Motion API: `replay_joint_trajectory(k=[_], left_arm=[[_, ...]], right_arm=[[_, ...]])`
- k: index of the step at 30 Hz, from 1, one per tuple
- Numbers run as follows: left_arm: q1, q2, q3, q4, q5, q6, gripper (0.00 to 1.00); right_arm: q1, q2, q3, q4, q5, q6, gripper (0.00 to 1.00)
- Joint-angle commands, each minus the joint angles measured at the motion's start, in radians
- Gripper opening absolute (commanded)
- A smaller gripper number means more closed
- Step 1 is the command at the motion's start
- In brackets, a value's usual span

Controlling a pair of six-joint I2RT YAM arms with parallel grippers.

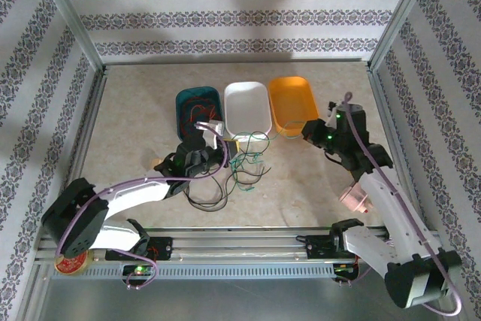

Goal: Untangle the cables

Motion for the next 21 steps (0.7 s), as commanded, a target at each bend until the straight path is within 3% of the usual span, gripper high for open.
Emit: replay_joint_trajectory(k=[1,8,14,15,16,19,21], left_arm=[[0.005,0.039,0.062,0.099,0.036,-0.023,0.00],[-0.005,0.094,0.131,0.122,0.069,-0.024,0.00],[-0.021,0.101,0.149,0.129,0.079,-0.021,0.02],[-0.023,0.100,0.146,0.136,0.077,-0.024,0.13],[-0.023,0.097,0.141,0.146,0.068,-0.029,0.31],[-0.023,0.078,0.115,0.179,0.016,-0.040,0.66],[-0.023,0.058,0.097,0.181,-0.036,-0.037,0.83]], right_arm=[[0.104,0.040,0.012,0.065,0.019,0.008,0.00],[0.263,0.139,-0.004,0.085,0.030,-0.001,0.00],[0.261,0.172,0.003,0.098,0.070,-0.006,0.00],[0.254,0.174,0.014,0.098,0.075,-0.011,0.00],[0.241,0.177,0.029,0.097,0.085,-0.017,0.00],[0.174,0.185,0.080,0.091,0.106,-0.029,0.00],[0.110,0.195,0.110,0.089,0.111,-0.028,0.00]])
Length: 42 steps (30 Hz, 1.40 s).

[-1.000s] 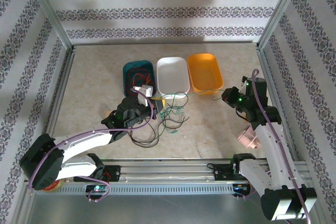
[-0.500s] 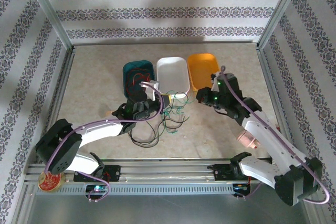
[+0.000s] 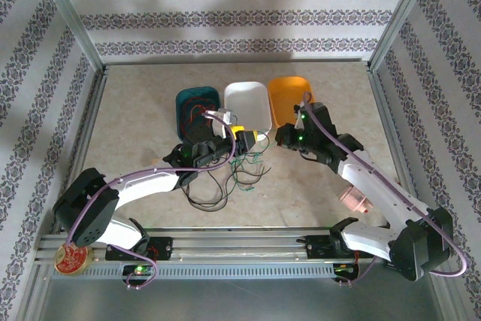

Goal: Untangle the cables

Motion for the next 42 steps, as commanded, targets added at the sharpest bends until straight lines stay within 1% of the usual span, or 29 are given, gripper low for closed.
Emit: replay_joint_trajectory(k=[1,2,3,6,8,10,12,14,20,28,35,42], left_arm=[[-0.011,-0.049,-0.033,0.073,-0.097,-0.006,0.90],[-0.011,-0.064,-0.045,0.072,-0.133,-0.002,0.96],[-0.011,-0.081,-0.058,0.072,-0.165,0.002,1.00],[-0.010,-0.141,-0.095,0.036,-0.275,0.016,0.99],[-0.010,-0.181,-0.098,-0.053,-0.356,0.030,0.99],[-0.011,-0.216,-0.108,-0.105,-0.398,0.048,0.99],[-0.011,-0.245,-0.129,-0.115,-0.418,0.053,0.99],[-0.011,-0.271,-0.145,-0.125,-0.428,0.051,0.99],[-0.011,-0.306,-0.160,-0.151,-0.439,0.048,0.99],[-0.011,-0.313,-0.162,-0.166,-0.439,0.051,0.99],[-0.011,-0.300,-0.155,-0.166,-0.431,0.055,0.99],[-0.011,-0.297,-0.160,-0.165,-0.426,0.049,0.99]], right_arm=[[-0.099,0.013,0.079,0.028,0.044,-0.014,0.00],[-0.136,0.022,0.092,0.030,0.041,-0.012,0.00],[-0.167,0.030,0.102,0.032,0.042,-0.010,0.00],[-0.251,0.052,0.132,0.039,0.079,-0.005,0.00],[-0.280,0.070,0.146,0.037,0.153,-0.009,0.00],[-0.293,0.091,0.159,0.034,0.228,-0.009,0.00],[-0.293,0.118,0.167,0.028,0.308,0.003,0.00],[-0.292,0.161,0.174,0.032,0.361,0.029,0.00],[-0.284,0.309,0.236,0.001,0.389,0.075,0.00],[-0.240,0.421,0.307,-0.050,0.516,0.068,0.00],[-0.187,0.572,0.431,-0.139,0.558,0.034,0.00],[-0.160,0.703,0.540,-0.205,0.567,0.006,0.00]])
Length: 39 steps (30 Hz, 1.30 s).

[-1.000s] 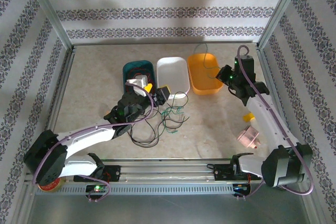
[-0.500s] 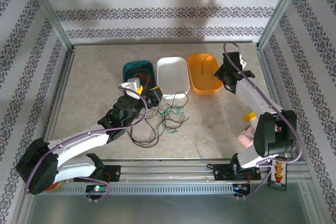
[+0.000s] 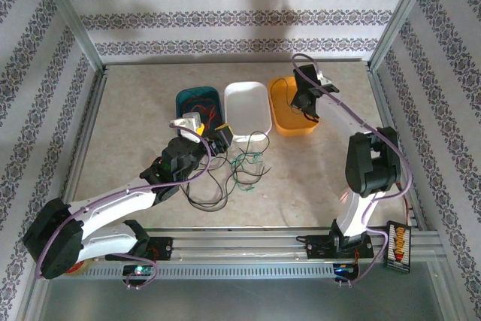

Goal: Untangle the cables

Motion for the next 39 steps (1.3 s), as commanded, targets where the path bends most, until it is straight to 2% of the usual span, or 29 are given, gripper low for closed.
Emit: replay_joint_trajectory(k=[1,12,22,23,25,30,33,36,39], left_arm=[[-0.012,-0.001,-0.008,-0.024,-0.008,0.016,0.99],[-0.011,0.010,-0.002,-0.025,0.003,0.019,0.99],[-0.012,0.014,0.012,-0.032,0.013,0.022,0.99],[-0.012,0.012,0.014,-0.037,0.012,0.022,0.99],[-0.011,0.012,0.020,-0.042,0.018,0.024,0.99],[-0.012,0.021,0.032,-0.040,0.022,0.030,0.99],[-0.011,0.028,0.032,-0.031,0.027,0.027,0.99],[-0.011,0.030,0.032,-0.035,0.034,0.023,0.99],[-0.011,0.037,0.034,-0.055,0.040,0.018,0.99]], right_arm=[[0.013,0.045,0.051,-0.067,0.036,-0.026,0.00],[0.037,0.164,0.102,-0.144,0.034,-0.055,0.02],[0.033,0.158,0.068,-0.144,0.031,-0.047,0.08],[0.031,0.142,0.061,-0.140,0.029,-0.048,0.12],[0.029,0.104,0.052,-0.133,0.036,-0.050,0.28],[0.022,-0.013,0.026,-0.125,0.055,-0.055,0.46],[0.018,-0.081,0.005,-0.124,0.067,-0.059,0.51],[0.022,-0.161,-0.029,-0.118,0.075,-0.072,0.52],[0.047,-0.253,-0.105,-0.076,0.010,-0.116,0.52]])
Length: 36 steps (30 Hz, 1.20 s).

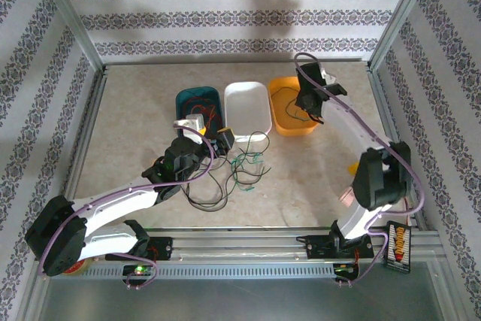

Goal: Untangle the cables

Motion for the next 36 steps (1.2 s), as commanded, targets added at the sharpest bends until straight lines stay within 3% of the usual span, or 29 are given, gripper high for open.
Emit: replay_joint_trajectory(k=[1,9,12,24,31,34,36], left_arm=[[-0.012,0.010,0.033,-0.044,0.014,0.008,0.99],[-0.024,0.069,0.061,-0.150,0.020,0.010,0.99],[-0.029,0.088,0.064,-0.177,0.005,0.008,0.99],[-0.042,0.133,0.071,-0.224,-0.018,-0.006,0.99],[-0.049,0.137,0.061,-0.233,-0.030,-0.006,0.99],[-0.048,0.146,0.063,-0.233,-0.027,-0.005,0.99],[-0.051,0.154,0.067,-0.233,-0.022,-0.005,0.99]], right_arm=[[0.030,-0.086,-0.091,0.032,-0.071,-0.064,0.52],[0.269,-0.210,-0.330,0.073,-0.400,-0.205,0.48],[0.342,-0.245,-0.424,0.128,-0.450,-0.200,0.48],[0.349,-0.152,-0.444,0.239,-0.558,-0.106,0.49],[0.347,-0.054,-0.418,0.240,-0.548,-0.072,0.46],[0.340,-0.036,-0.423,0.268,-0.540,-0.052,0.32],[0.333,-0.028,-0.427,0.279,-0.533,-0.034,0.15]])
